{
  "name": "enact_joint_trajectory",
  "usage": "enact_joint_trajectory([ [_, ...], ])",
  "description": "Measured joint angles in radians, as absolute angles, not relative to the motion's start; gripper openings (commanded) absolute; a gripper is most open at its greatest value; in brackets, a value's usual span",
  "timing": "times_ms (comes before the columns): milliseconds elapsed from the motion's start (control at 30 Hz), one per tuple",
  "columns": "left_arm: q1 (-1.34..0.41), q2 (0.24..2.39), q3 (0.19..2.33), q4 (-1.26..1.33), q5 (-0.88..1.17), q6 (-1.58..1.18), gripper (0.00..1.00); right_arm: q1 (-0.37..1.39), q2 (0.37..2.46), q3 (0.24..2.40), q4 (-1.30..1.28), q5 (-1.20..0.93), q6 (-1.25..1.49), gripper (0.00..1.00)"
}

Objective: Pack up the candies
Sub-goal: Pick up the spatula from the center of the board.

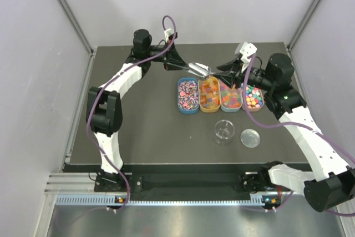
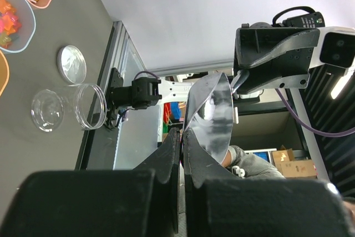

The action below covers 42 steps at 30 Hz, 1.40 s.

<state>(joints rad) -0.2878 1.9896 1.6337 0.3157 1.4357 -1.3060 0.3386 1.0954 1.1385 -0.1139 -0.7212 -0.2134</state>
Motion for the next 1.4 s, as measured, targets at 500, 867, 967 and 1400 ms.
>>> enact_joint_trajectory([
  [500,-0.289,1.993,1.639,0.313,1.445,-1.296,0.00,0.339,1.106,1.131,-0.078,-0.711,-0.152,0.48],
  [867,-0.289,2.029,1.678,0.314,1.466,-1.287,0.00,0.339,1.029,1.073,-0.091,-0.678,-0.147,0.47],
  [967,-0.289,2.035,1.696,0.314,1.472,-1.286,0.00,0.339,1.013,1.052,-0.089,-0.678,-0.144,0.46],
  [1400,-0.289,2.036,1.704,0.314,1.477,-1.283,0.00,0.339,1.018,1.025,-0.057,-0.678,-0.127,0.43],
])
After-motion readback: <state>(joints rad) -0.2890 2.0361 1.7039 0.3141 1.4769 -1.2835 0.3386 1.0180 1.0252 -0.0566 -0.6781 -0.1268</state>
